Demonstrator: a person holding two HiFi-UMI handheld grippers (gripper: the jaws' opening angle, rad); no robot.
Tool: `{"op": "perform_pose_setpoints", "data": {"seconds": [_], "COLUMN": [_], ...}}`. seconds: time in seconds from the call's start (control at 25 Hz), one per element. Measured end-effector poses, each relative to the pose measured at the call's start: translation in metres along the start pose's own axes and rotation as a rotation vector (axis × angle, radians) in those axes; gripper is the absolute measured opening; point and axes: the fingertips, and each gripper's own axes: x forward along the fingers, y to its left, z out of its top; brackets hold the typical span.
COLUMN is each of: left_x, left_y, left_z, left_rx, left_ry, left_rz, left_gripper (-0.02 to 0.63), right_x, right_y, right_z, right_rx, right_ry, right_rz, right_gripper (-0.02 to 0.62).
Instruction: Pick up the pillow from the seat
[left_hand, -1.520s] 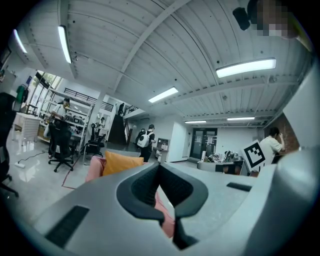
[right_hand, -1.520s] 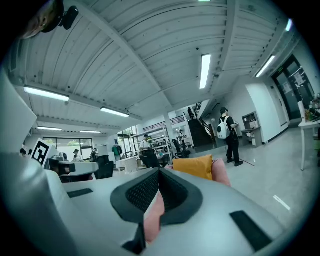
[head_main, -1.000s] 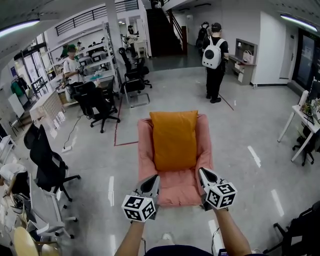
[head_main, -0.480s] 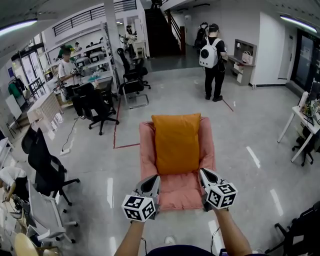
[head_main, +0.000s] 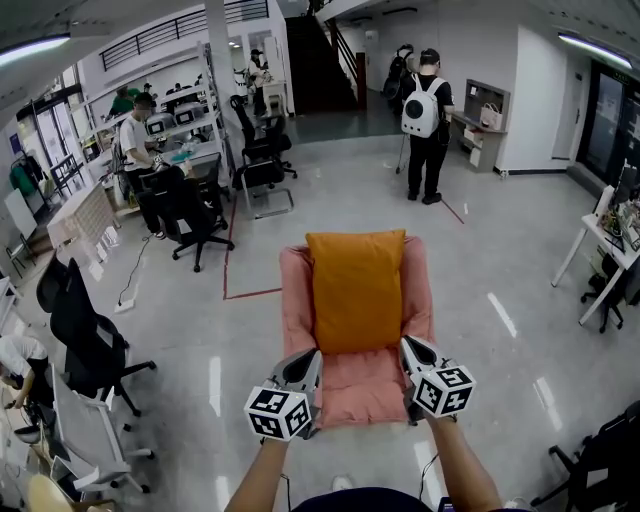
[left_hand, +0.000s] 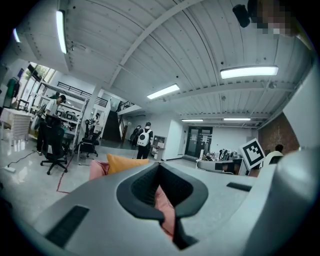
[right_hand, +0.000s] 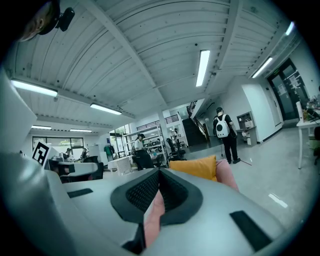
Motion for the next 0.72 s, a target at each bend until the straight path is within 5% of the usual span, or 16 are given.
{"op": "perform_pose_setpoints", "data": {"seconds": [0.72], "left_x": [0.0057], "left_y": [0.0008], "left_z": [0.0025], "left_rx": [-0.016], "left_ry": [-0.005], "left_rz": [-0.031], "left_gripper": [0.003], "right_x": [-0.0066], "right_y": [-0.0053], "right_z": [-0.0014], "right_rx": [-0.001], "right_ry": [0.006], "right_rz": [-0.041], "right_gripper": [0.018]}}
